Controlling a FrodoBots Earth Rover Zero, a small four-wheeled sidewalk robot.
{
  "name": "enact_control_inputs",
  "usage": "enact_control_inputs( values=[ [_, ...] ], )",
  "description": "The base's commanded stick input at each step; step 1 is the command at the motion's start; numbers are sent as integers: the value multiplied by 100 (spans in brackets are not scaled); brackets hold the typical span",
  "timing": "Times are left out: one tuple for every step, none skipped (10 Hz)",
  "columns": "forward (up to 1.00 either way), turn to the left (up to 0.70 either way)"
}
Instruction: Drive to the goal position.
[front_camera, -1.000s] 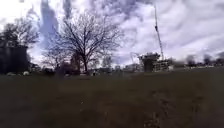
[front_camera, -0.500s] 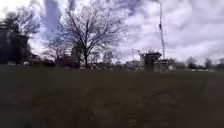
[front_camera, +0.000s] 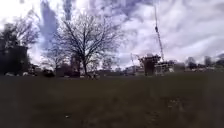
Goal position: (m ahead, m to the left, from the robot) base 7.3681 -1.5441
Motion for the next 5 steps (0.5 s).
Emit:
enact_control_inputs(
  values=[
    [70, 0],
    [70, 0],
    [70, 0],
    [70, 0],
    [70, 0]
  ],
)
